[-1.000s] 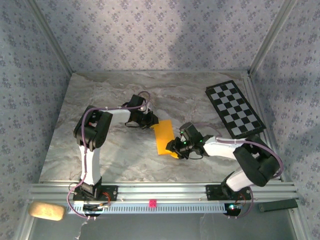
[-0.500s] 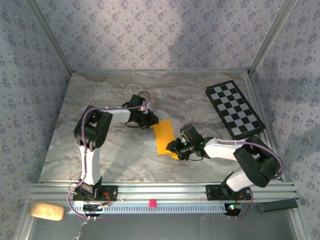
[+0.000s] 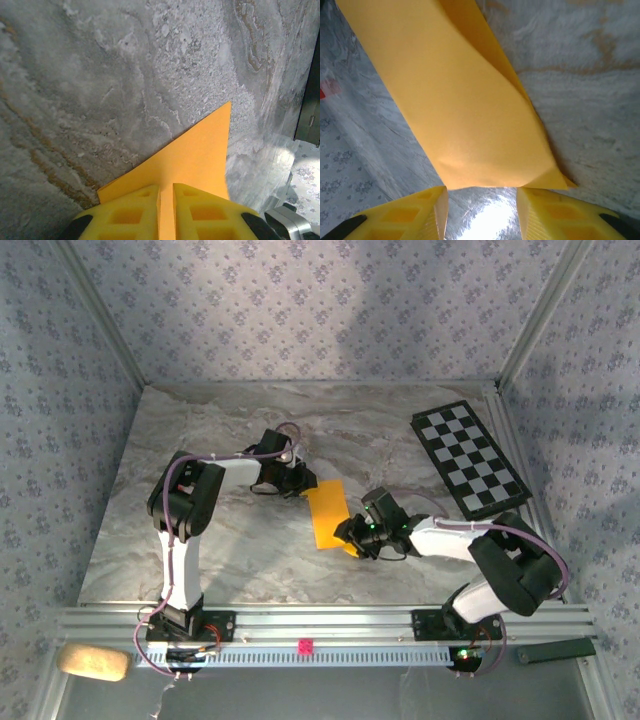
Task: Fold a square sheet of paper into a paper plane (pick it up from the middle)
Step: Fold the triangle a second time at the center of the table.
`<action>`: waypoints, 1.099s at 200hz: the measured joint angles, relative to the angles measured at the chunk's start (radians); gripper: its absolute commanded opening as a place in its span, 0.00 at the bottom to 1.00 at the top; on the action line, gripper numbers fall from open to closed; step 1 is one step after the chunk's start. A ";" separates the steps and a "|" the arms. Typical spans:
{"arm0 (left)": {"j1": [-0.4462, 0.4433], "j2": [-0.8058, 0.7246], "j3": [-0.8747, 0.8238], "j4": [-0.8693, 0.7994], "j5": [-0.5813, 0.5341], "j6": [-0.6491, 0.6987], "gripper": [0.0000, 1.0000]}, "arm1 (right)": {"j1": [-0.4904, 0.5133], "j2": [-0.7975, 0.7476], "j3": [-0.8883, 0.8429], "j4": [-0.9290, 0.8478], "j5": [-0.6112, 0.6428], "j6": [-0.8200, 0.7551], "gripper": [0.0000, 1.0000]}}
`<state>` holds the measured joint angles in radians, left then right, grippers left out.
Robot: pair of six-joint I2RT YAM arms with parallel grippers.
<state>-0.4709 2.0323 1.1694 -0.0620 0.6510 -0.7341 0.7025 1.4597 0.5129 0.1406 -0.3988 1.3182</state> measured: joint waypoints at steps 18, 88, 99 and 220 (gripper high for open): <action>0.000 0.000 0.000 0.000 0.000 0.000 0.15 | -0.006 -0.002 0.000 0.008 0.020 0.000 0.42; 0.000 0.000 0.000 0.000 0.000 0.000 0.14 | -0.016 -0.060 0.003 -0.013 0.064 -0.030 0.45; 0.000 0.000 0.000 0.000 0.000 0.000 0.15 | -0.016 -0.074 0.008 -0.027 0.071 -0.045 0.45; 0.000 0.000 0.000 0.000 0.000 0.000 0.15 | -0.087 -0.077 0.086 -0.077 0.021 -0.235 0.54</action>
<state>-0.4709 2.0323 1.1694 -0.0624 0.6510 -0.7341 0.6155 1.3830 0.5991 0.0639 -0.3782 1.0828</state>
